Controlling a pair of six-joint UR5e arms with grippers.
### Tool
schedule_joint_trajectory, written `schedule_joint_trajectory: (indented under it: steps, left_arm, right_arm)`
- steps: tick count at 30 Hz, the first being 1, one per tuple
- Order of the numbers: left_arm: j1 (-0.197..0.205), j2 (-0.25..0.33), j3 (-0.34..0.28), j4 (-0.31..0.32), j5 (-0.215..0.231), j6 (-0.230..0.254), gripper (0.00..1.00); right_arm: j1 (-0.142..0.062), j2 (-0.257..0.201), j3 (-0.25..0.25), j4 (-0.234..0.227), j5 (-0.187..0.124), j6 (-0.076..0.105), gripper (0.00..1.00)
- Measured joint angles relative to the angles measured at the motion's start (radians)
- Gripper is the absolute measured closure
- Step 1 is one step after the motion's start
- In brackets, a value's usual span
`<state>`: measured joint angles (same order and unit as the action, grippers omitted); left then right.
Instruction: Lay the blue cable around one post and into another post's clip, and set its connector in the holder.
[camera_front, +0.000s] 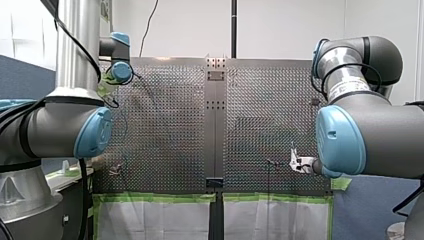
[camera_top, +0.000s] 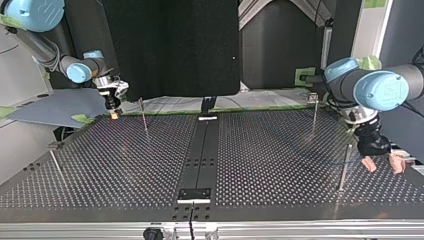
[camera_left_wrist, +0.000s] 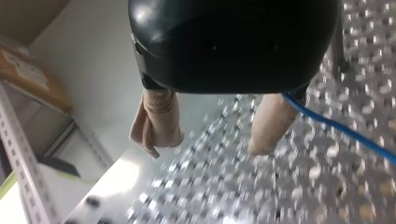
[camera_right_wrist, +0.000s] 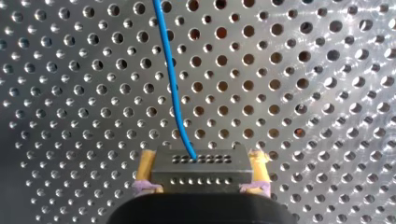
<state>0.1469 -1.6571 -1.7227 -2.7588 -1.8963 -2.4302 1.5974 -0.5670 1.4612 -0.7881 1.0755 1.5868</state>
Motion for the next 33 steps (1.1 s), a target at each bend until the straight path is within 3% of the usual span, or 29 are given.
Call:
schedule_joint_trajectory:
  steps: [8, 17, 33]
  left_arm:
    - [-0.011, -0.003, 0.069, -0.010, -0.022, -0.001, 0.00]
    - [-0.006, -0.004, 0.140, -0.057, -0.097, -0.007, 0.00]
    - [-0.019, -0.042, 0.075, -0.005, -0.099, 0.023, 0.00]
  right_arm:
    - [0.002, 0.000, -0.002, 0.004, 0.000, -0.002, 1.00]
    - [0.002, 0.000, -0.003, 0.007, 0.000, -0.003, 1.00]
    - [0.003, 0.001, -0.003, 0.007, 0.000, -0.005, 1.00]
